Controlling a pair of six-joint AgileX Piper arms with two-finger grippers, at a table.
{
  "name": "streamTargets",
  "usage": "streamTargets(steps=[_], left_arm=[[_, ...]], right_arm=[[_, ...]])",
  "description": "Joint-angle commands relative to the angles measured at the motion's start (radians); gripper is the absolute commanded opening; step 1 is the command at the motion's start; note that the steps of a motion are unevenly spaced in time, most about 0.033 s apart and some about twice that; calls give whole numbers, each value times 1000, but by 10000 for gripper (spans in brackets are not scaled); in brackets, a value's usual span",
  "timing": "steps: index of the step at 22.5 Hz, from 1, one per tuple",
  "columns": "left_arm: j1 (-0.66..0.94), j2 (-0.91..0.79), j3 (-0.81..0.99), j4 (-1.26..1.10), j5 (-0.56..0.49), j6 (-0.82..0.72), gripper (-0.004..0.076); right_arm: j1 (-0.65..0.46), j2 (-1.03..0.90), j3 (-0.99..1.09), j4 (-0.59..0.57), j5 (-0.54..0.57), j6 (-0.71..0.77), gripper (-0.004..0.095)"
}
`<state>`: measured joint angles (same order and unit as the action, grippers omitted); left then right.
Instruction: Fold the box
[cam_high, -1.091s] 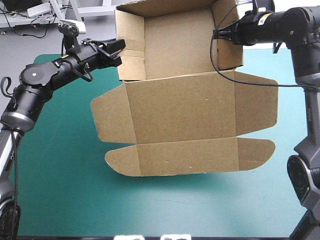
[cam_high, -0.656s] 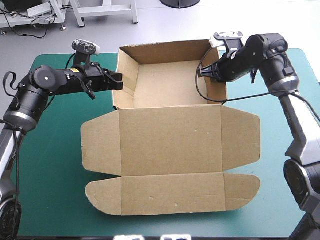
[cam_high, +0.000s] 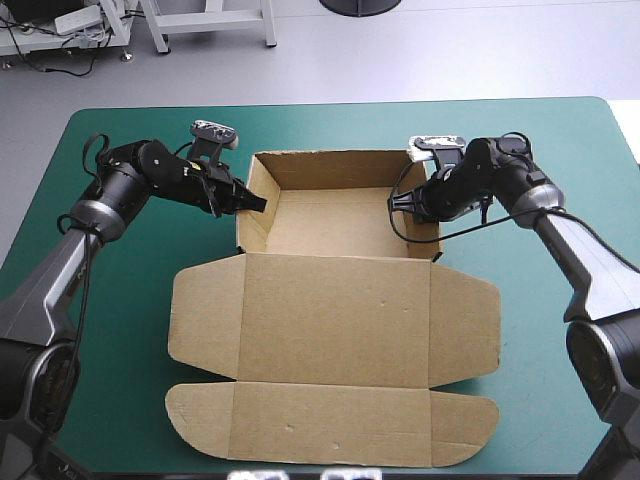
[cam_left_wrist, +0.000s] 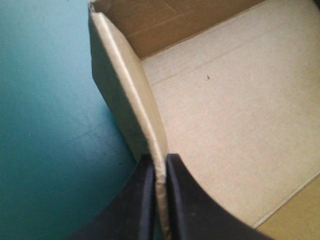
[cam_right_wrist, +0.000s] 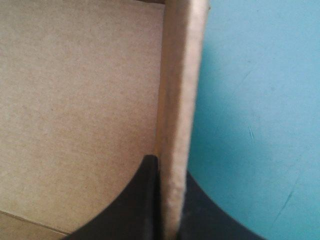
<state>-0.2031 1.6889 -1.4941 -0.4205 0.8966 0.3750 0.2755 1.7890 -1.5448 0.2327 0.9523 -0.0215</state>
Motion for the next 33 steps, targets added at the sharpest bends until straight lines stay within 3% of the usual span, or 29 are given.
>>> streamTargets(steps=[1,4,9,20,23,25,26,28,33], left_arm=[[7,-6,-38,38,-33,13,-6],[7,46,-38,38,-26,13,-6],[-68,90,-38,159,-47,13,-6],[-130,128,-38,318,13,13,23],[-130,134,-64,327,40,13,116],[-130,140,-108,304,44,2,218],[-130,140,-136,272,40,7,313],[-130,142,-156,267,30,6,383],[-130,142,-189,235,29,5,456]], right_arm=[[-14,-24,-18,-70,-50,-72,-20],[-14,27,-18,-48,-88,-79,-20],[-14,87,-18,99,-161,-182,-20],[-14,93,-18,100,-173,-266,-15],[-14,93,-18,75,-173,-286,71],[-14,93,-18,60,-167,-300,163],[-14,93,-18,60,-167,-300,206],[-14,93,-18,57,-169,-300,234],[-14,93,-22,13,-168,-300,257]])
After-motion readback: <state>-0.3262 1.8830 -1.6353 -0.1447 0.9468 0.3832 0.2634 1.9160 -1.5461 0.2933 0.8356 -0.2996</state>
